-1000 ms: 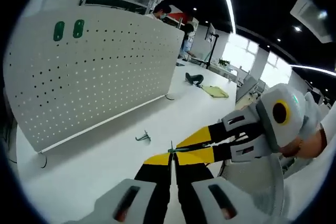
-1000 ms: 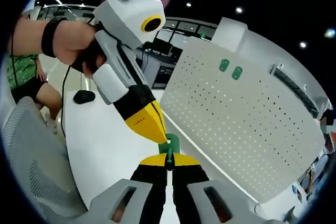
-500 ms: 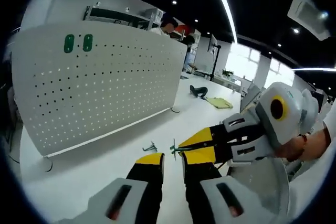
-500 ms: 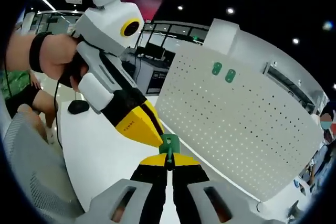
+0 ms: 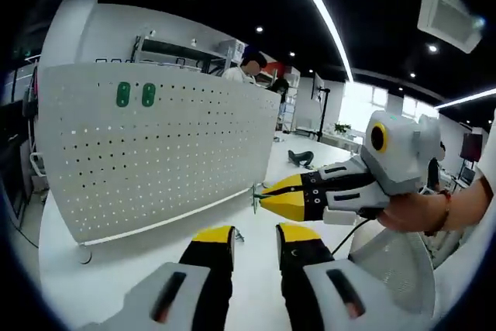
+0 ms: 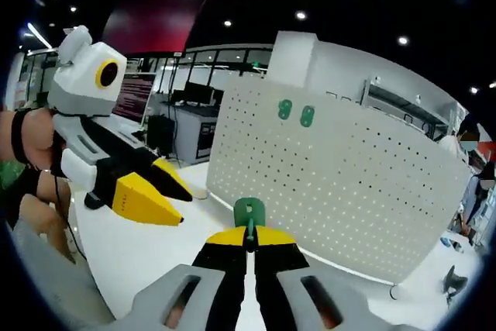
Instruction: Insert the hook assembly into the mounting plate slot until the hook locks in place.
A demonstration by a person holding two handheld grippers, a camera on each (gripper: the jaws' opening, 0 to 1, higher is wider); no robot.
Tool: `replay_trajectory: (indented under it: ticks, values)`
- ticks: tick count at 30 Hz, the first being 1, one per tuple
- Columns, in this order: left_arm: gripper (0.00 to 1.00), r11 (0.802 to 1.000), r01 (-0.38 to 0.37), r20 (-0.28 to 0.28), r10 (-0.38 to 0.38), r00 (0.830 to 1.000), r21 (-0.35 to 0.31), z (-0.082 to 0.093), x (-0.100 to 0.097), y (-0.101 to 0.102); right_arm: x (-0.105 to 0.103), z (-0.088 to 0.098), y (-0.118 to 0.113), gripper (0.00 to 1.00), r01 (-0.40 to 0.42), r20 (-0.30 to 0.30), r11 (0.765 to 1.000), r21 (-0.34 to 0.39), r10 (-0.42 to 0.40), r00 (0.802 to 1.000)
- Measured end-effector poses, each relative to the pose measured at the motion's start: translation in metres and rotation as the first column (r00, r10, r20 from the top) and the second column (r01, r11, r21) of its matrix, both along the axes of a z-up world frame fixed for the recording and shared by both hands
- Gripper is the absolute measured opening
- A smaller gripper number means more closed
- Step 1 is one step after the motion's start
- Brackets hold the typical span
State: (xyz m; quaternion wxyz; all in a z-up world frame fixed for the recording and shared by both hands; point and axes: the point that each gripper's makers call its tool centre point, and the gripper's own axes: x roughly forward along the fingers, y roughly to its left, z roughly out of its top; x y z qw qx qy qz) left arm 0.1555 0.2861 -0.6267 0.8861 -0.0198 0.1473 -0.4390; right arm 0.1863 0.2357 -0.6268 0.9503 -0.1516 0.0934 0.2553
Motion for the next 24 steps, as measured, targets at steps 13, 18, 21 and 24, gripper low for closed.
replay_trajectory:
  ticks: [13,18,21,24]
  values:
    - [0.32,1.0,-0.02,0.105,0.02,0.994,-0.003,0.014,-0.002,0.021,0.021,0.02,-0.002,0.01,0.062,0.012,0.996,0.066,-0.063,0.998]
    - [0.36,0.999,-0.034,0.114,0.036,0.993,-0.014,0.016,-0.005,0.028,0.029,0.025,-0.001,0.01,0.079,0.014,0.993,0.092,-0.08,0.997]
    - [0.38,0.999,-0.039,0.122,0.04,0.992,-0.011,0.017,-0.005,0.03,0.036,0.026,0.0,0.01,0.086,0.013,0.991,0.107,-0.088,0.996]
    - [0.39,0.999,-0.039,0.139,0.042,0.989,-0.021,0.023,-0.006,0.032,0.042,0.028,0.002,0.01,0.092,0.012,0.989,0.119,-0.094,0.995]
